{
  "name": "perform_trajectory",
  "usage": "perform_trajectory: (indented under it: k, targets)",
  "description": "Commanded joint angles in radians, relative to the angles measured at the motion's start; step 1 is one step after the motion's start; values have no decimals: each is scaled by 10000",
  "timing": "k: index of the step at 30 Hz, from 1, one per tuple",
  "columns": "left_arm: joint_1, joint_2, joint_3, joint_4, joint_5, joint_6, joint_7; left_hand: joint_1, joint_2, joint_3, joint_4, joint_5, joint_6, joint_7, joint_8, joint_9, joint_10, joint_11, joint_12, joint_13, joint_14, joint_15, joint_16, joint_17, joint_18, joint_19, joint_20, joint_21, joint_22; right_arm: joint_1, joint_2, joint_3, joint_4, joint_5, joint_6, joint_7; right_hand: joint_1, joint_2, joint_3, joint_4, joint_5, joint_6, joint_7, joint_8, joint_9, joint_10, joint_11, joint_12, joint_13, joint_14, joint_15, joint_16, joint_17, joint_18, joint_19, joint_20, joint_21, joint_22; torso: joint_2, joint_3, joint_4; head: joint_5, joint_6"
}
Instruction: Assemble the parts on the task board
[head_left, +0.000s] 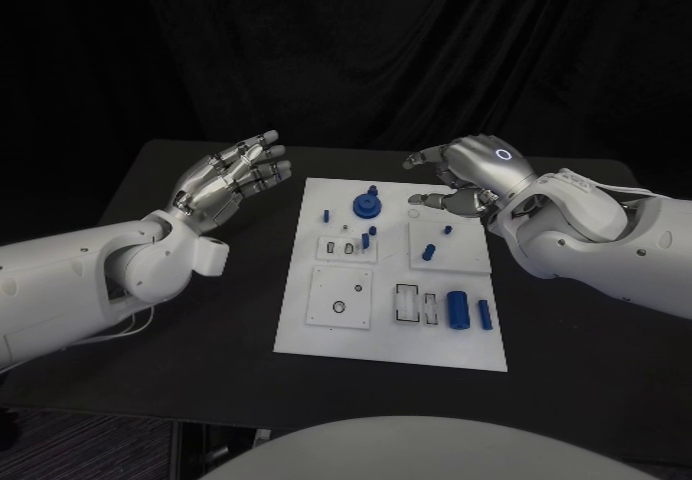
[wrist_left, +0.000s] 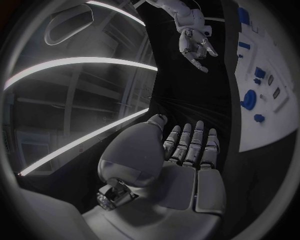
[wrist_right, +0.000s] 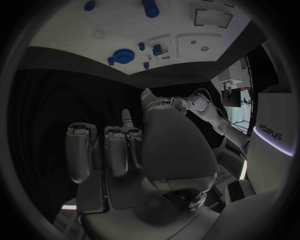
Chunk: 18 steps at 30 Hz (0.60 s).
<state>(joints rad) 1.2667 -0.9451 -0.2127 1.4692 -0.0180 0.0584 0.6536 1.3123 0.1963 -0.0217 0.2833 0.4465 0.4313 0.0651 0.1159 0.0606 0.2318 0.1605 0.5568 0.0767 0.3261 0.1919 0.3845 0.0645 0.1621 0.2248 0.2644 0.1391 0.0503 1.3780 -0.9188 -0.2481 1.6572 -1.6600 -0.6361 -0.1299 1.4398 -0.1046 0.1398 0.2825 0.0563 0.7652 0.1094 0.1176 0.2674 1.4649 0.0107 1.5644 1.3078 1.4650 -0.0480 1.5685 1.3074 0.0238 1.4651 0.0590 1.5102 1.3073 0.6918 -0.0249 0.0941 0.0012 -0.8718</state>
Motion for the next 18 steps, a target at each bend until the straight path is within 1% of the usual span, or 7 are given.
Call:
perform_trajectory:
  k: [1,4,9,11,14,16,18]
  targets:
    - [305,317,16,-424,-940,354,-1845,-18,75,-213,86,-362,285,72,176,48,116,110,220,22,228,40,375,30,-94,255,113,124,29,12,-67,1,-148,274,-10,-88,64,71,52,-3,0,146,5,66,16,1059,35,64,2630,1056,-25,19,2630,-79,760,4,18,2424,-437,159,-249,175,-9]
    - [526,530,16,-723,-1963,368,-2709,443,95,-324,48,-495,1011,270,610,155,577,179,701,102,979,95,1104,104,-33,2061,211,1108,375,13,-65,0,-262,422,19,-117,91,99,48,1,14,254,11,108,20,1059,41,64,2630,1051,-22,2,2614,-76,755,8,8,2421,-482,169,-259,182,-9]
    - [1042,914,16,-849,-4284,-28,-4430,1070,124,-270,64,-657,1591,643,1156,207,1298,667,1528,331,1760,249,2246,160,-192,3766,225,1838,610,15,-70,-1,-419,543,113,-184,149,173,64,-4,136,347,23,127,4,1059,48,64,2630,1035,-14,-51,2563,-66,738,14,-28,2408,-612,285,-379,216,-9]
    - [1251,1110,17,-819,-5314,-200,-5141,1235,121,-216,33,-1173,1876,908,1362,226,1900,872,1983,502,2251,176,2833,233,-124,4433,181,2130,718,15,-108,-1,-446,564,180,-208,206,207,78,-22,252,375,30,122,-14,1053,52,60,2625,1029,-12,-73,2542,-62,730,17,-46,2402,-674,349,-428,306,-9]
    - [1450,1367,17,-727,-6740,-429,-6103,1346,39,-175,21,-1588,2197,1106,1578,221,2919,654,2687,873,3082,-108,3821,436,57,5313,77,2532,875,15,-152,-1,-480,582,311,-252,251,244,87,-31,365,433,37,131,-27,1049,57,57,2621,1021,-10,-102,2515,-56,719,20,-68,2394,-723,415,-458,381,-9]
    - [1516,1506,17,-699,-7366,-529,-6528,1215,-137,-295,19,-2242,2472,1198,1747,244,3609,447,3087,1117,3681,-320,4436,623,164,5822,-11,2785,981,16,-172,-1,-497,588,378,-282,273,270,92,-34,429,474,43,137,-36,1026,60,42,2599,1013,-7,-129,2489,-50,709,22,-90,2386,-746,448,-455,378,-9]
    - [1572,1691,17,-698,-7964,-565,-7046,1050,-467,-452,-49,-3099,2976,1349,2080,368,4295,16,3591,1556,4447,-681,5306,1028,241,6604,-334,3232,1188,16,-214,-2,-505,593,475,-336,281,280,94,-35,456,487,44,138,-39,1014,61,34,2588,1009,-6,-142,2477,-46,702,23,-104,2381,-763,505,-461,366,-9]
